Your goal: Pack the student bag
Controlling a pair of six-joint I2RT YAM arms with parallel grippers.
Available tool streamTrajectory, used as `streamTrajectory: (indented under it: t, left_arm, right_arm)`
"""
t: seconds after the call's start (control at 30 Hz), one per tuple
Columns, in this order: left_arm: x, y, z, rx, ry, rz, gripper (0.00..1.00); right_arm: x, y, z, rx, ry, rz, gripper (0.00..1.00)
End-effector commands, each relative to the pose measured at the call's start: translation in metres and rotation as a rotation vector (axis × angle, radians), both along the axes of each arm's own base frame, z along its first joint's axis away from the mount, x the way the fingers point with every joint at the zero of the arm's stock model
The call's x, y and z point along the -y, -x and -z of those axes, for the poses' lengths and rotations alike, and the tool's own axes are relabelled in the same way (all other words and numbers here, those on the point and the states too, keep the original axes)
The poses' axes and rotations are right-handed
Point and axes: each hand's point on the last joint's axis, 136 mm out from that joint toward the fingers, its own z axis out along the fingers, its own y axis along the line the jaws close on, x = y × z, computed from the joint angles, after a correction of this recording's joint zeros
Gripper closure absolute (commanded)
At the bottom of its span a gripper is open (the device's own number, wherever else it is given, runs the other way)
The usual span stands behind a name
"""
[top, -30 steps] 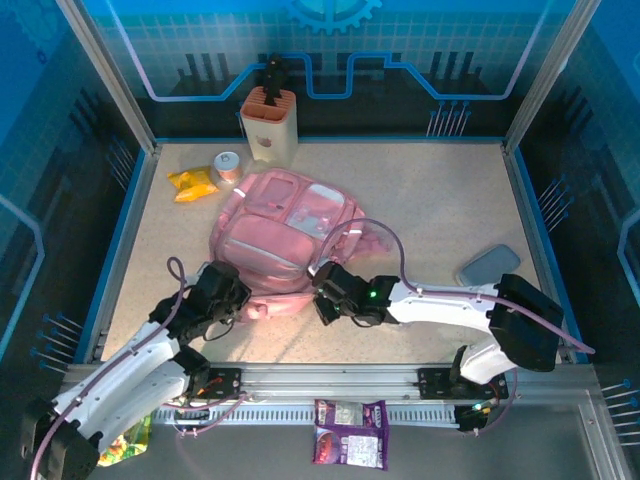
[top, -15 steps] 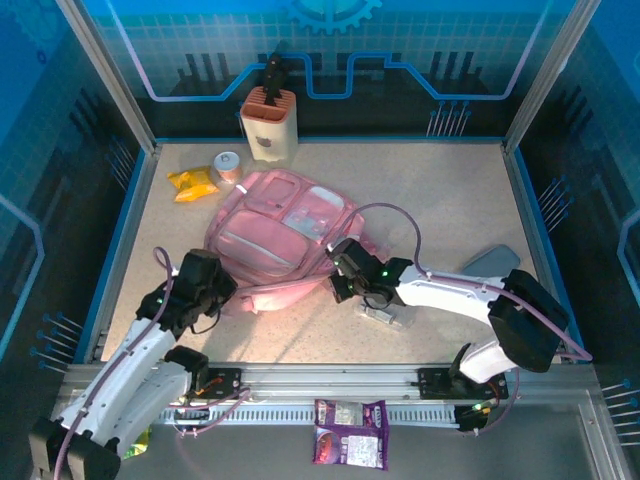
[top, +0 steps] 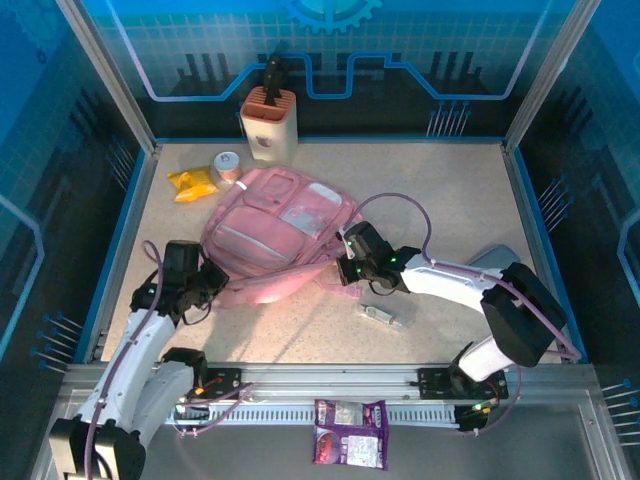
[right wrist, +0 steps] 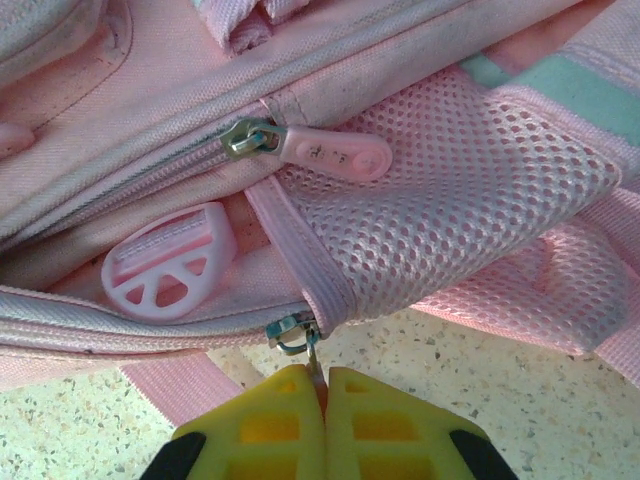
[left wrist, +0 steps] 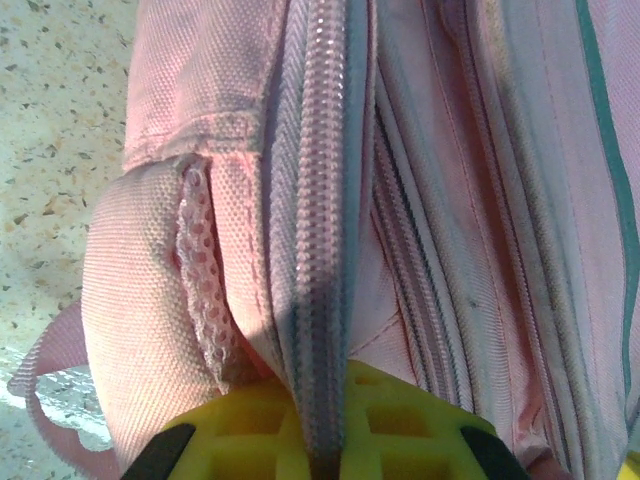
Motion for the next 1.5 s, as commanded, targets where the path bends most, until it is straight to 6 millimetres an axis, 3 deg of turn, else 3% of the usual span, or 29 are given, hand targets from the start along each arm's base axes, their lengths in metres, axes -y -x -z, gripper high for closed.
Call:
streamTrajectory:
  t: [0.0, 0.17, 0.27, 0.4, 0.47, 0.57, 0.83, 1.17, 1.3, 1.47]
  left_arm:
    - [-0.033, -0.012, -0.01, 0.049, -0.132, -0.083, 1.0]
    - [-0.035, -0.014, -0.012, 0.028, -0.156, -0.061, 1.0]
    - [-0.024, -0.016, -0.015, 0.053, -0.117, -0.012, 0.89]
    - [-0.018, -0.01, -0.026, 0.073, -0.093, 0.021, 0.71]
    - [-0.013, -0.008, -0.036, 0.107, -0.079, 0.037, 0.63]
    - [-0.002, -0.005, -0.044, 0.14, -0.047, 0.062, 0.59]
    - [0.071, -0.011, -0.046, 0.188, -0.019, 0.238, 0.53]
    - [0.159, -0.021, -0.039, 0.235, -0.04, 0.373, 0.49]
    - [0.177, -0.026, -0.034, 0.257, -0.054, 0.395, 0.46]
    - [0.177, -0.03, -0.021, 0.236, -0.071, 0.366, 0.44]
  right_arm:
    - [0.038, -0.022, -0.001, 0.058, 0.108, 0.114, 1.0]
    - [0.011, 0.002, -0.015, 0.017, 0.019, -0.024, 1.0]
    - [0.002, 0.015, -0.027, -0.012, -0.031, -0.06, 0.78]
    - [0.005, 0.027, -0.043, -0.05, -0.091, -0.041, 0.47]
    - [0.008, 0.03, -0.047, -0.086, -0.124, -0.02, 0.38]
    - [0.014, 0.023, -0.057, -0.154, -0.177, 0.044, 0.3]
    - [0.001, -0.006, -0.059, -0.295, -0.29, 0.151, 0.28]
    - [-0.021, -0.037, -0.033, -0.411, -0.306, 0.237, 0.31]
    - [-0.028, -0.046, -0.022, -0.419, -0.297, 0.238, 0.31]
    - [-0.034, -0.052, -0.011, -0.443, -0.291, 0.242, 0.31]
